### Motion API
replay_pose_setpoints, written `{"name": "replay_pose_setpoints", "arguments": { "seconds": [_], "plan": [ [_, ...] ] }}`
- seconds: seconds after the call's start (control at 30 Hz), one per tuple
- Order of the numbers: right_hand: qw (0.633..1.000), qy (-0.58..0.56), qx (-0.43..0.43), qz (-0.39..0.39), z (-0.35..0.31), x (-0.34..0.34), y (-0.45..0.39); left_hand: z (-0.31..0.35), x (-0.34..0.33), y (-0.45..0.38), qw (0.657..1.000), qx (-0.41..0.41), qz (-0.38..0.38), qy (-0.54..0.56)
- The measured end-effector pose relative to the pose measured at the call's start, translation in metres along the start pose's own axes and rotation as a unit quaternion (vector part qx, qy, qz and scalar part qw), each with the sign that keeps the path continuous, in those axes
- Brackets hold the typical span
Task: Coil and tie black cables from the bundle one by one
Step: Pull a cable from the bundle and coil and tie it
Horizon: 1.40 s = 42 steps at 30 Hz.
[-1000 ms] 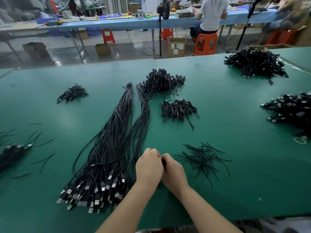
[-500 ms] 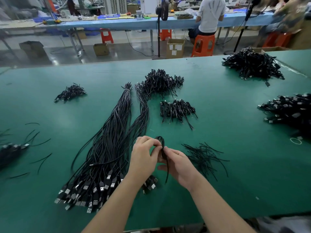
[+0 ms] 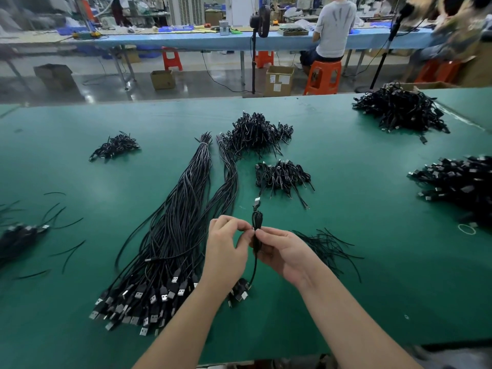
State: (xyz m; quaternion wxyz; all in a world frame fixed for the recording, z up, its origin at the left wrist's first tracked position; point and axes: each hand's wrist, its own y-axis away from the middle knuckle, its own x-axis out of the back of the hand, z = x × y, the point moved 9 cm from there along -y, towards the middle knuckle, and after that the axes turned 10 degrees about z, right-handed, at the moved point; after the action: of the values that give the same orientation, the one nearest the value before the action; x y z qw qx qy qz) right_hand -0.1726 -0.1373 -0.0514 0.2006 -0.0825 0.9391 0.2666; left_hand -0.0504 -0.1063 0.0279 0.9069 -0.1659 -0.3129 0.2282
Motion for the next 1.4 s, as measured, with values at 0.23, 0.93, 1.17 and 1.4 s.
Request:
{"name": "replay_pose_setpoints", "arguments": {
  "seconds": [0.23,0.93,1.17,1.4],
  "plan": [
    [0.998,0.040,-0.011,0.043,0.003,0.007,0.005,0.000,-0.003,-0.008,0.991,-0.028,-0.082,-0.104],
    [0.981,0.195,-0.017,-0.004,-0.010,0.012,0.015,-0.013,-0.006,-0.006,0.978,0.088,-0.182,0.041],
    [0.820,0.443,0.361,0.016,-0.065,-0.007,0.035,-0.031,-0.007,0.001,0.927,0.281,-0.139,0.207],
    [0.746,0.456,0.484,0.016,-0.079,-0.023,0.054,-0.042,-0.034,0.025,0.811,0.452,-0.183,0.323]
  ]
}}
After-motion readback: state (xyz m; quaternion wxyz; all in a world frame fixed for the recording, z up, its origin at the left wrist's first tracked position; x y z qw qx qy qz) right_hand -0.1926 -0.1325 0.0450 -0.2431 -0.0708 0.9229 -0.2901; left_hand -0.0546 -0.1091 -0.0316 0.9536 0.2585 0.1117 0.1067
